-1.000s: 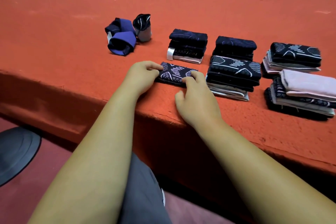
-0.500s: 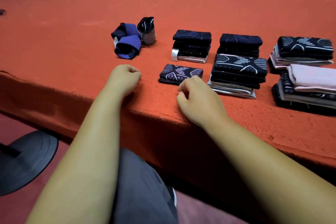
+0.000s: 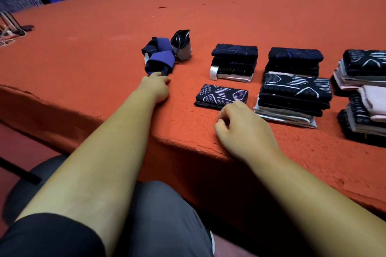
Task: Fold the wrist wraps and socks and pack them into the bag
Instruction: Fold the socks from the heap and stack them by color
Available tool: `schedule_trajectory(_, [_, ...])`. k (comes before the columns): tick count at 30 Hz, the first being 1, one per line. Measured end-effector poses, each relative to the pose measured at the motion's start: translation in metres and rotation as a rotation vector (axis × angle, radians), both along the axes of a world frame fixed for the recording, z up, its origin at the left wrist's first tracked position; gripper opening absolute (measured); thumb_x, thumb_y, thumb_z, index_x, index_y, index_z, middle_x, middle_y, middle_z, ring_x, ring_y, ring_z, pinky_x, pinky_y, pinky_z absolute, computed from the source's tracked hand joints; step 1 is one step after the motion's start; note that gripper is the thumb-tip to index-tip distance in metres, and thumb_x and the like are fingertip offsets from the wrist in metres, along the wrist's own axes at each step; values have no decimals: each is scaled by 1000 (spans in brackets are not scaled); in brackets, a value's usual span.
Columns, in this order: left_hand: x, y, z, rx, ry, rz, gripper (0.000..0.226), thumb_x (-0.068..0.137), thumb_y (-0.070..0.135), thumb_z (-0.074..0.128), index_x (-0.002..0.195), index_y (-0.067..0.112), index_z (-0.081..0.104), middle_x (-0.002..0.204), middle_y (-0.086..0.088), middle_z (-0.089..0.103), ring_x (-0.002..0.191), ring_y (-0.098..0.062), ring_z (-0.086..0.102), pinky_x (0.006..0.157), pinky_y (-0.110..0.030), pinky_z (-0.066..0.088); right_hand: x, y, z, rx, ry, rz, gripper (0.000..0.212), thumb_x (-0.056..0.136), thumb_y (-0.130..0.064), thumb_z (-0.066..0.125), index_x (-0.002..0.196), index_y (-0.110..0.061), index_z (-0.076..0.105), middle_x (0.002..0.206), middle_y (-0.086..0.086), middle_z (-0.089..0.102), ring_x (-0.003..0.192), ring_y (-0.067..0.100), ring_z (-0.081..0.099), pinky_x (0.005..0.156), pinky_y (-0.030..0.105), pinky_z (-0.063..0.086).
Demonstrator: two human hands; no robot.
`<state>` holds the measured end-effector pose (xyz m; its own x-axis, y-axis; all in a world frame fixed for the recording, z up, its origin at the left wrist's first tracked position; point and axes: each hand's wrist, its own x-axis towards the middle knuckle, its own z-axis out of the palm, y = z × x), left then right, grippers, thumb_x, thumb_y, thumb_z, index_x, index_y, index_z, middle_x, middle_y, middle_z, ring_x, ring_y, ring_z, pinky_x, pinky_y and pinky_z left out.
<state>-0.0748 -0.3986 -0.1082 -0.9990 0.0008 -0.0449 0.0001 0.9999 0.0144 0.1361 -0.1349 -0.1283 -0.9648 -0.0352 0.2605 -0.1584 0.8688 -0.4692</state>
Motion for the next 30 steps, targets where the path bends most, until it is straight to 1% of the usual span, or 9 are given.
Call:
schedule_trajectory(3, [-6, 6, -5, 10, -41, 46, 64, 103, 26, 32, 166, 36, 27, 178, 2, 9, 157, -41, 21, 127, -54, 24, -2, 0, -2, 0, 4, -3, 12, 97, -43, 49, 96, -33, 56, 106, -12, 53, 94, 19, 61, 81, 39, 51])
schedule_trajectory(5, [-4, 12, -4, 13, -38, 82, 65, 103, 27, 30, 167, 35, 25, 178, 6, 9, 156, -41, 22, 126, -55, 27, -3, 0, -2, -6, 7, -5, 13, 97, -43, 49, 96, -33, 57, 105, -11, 53, 94, 19, 61, 81, 40, 51])
schedule_trajectory(8, [-35, -4, -25, -8, -16, 93, 66, 97, 35, 26, 162, 26, 33, 174, -1, 24, 150, -39, 37, 119, -56, 37, -3, 0, -3, -10, 9, -2, 13, 97, -43, 50, 96, -33, 56, 105, -12, 53, 93, 19, 61, 81, 40, 51])
schedule_trajectory(11, [-63, -24, -47, 20, -30, 145, 73, 90, 44, 24, 160, 28, 36, 168, -9, 37, 143, -41, 47, 116, -55, 42, -2, 1, -4, -16, 15, -2, 14, 96, -44, 49, 94, -32, 56, 104, -11, 53, 94, 20, 61, 82, 40, 52])
schedule_trajectory(14, [-3, 5, -13, 31, 12, 90, 56, 98, 20, 40, 153, 24, 51, 159, -9, 50, 140, -39, 51, 115, -50, 45, -1, 1, -3, -22, 6, 0, 13, 97, -43, 49, 94, -32, 56, 104, -11, 54, 93, 20, 61, 81, 40, 52])
schedule_trajectory(16, [28, 20, -1, 60, 72, 47, 54, 98, 12, 45, 149, 28, 58, 153, -7, 57, 137, -37, 54, 113, -48, 47, 0, 1, -3, -27, 1, 0, 13, 98, -42, 50, 94, -31, 57, 104, -11, 54, 92, 20, 61, 80, 39, 51])
schedule_trajectory(23, [100, 37, 8, 244, 272, 85, 33, 94, 16, 65, 114, 35, 82, 126, -9, 74, 116, -36, 66, 99, -39, 53, 5, 1, 1, -54, 24, 19, 13, 98, -38, 49, 93, -30, 57, 102, -10, 54, 94, 21, 61, 81, 43, 54])
schedule_trajectory(27, [141, 45, 26, 440, 441, 126, 22, 90, 17, 72, 106, 32, 78, 112, -9, 73, 109, -35, 67, 92, -40, 55, 15, 1, 4, -75, 67, 70, 11, 98, -36, 51, 93, -28, 57, 101, -9, 55, 94, 20, 61, 80, 44, 55])
schedule_trajectory(30, [169, 57, 51, 585, 536, 55, 23, 89, 15, 71, 106, 31, 67, 93, 4, 61, 104, -31, 62, 89, -41, 52, 22, 6, 8, -114, 61, 127, 7, 99, -33, 55, 95, -30, 60, 102, -11, 56, 94, 16, 60, 84, 45, 54])
